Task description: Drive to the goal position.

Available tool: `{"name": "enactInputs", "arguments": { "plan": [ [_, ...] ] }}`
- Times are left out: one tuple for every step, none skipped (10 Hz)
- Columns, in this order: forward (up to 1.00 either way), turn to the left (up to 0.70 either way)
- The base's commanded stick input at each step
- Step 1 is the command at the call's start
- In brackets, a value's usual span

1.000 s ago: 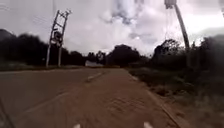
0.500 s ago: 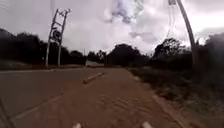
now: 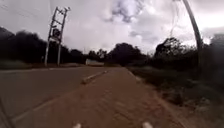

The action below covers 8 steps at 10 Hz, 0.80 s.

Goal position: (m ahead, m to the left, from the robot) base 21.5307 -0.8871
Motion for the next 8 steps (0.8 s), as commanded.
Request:
{"name": "enactInputs", "arguments": {
  "plan": [
    [0.5, -0.5],
    [0.5, -0.49],
    [0.5, -0.26],
    [0.5, -0.02],
    [0.5, 0.0],
    [0.5, 0.0],
    [0.5, 0.0],
    [0.5, 0.0]
  ]
}}
